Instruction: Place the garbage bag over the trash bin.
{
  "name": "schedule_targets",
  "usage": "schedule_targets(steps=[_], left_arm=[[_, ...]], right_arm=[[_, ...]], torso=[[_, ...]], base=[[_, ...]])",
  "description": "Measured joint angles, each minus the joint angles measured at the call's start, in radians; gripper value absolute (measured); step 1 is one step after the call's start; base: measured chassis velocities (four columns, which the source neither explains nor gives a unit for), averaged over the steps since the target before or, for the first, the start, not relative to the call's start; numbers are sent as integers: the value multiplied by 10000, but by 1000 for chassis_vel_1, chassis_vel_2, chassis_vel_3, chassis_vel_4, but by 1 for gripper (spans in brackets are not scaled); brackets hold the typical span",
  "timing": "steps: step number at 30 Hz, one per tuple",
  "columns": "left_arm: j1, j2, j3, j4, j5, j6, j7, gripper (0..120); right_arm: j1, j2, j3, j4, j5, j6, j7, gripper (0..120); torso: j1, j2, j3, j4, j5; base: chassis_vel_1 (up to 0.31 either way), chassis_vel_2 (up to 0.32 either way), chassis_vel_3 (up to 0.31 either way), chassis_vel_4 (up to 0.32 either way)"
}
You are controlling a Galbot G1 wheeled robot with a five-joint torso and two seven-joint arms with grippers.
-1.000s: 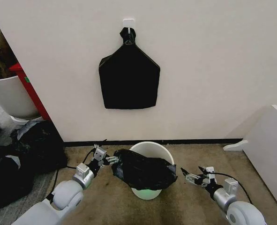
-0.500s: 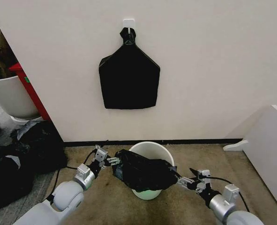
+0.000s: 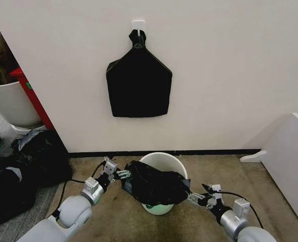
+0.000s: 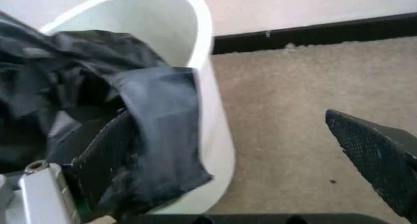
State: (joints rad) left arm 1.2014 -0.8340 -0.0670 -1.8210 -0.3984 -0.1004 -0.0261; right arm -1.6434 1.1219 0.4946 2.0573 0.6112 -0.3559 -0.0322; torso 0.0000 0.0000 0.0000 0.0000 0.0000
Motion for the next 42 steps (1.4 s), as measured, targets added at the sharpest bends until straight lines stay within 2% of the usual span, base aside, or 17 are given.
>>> schedule_targets(steps=[11, 30, 42], left_arm=[[55, -68, -21, 46, 35, -7, 33, 100], [-359, -154, -3, 889, -14, -91, 244, 100], [-253, -345, -10, 1540, 225, -502, 401, 100]], right_arm=[[185, -105, 245, -200, 120, -48, 359, 100], [914, -217, 431, -1465, 323, 406, -26, 100], [1172, -52, 401, -2248, 324, 671, -211, 100]], torso=[[0, 0, 0, 0, 0], [0, 0, 0, 0, 1], [0, 0, 0, 0, 0]], base=[[0, 0, 0, 0], [0, 0, 0, 0], [0, 0, 0, 0]])
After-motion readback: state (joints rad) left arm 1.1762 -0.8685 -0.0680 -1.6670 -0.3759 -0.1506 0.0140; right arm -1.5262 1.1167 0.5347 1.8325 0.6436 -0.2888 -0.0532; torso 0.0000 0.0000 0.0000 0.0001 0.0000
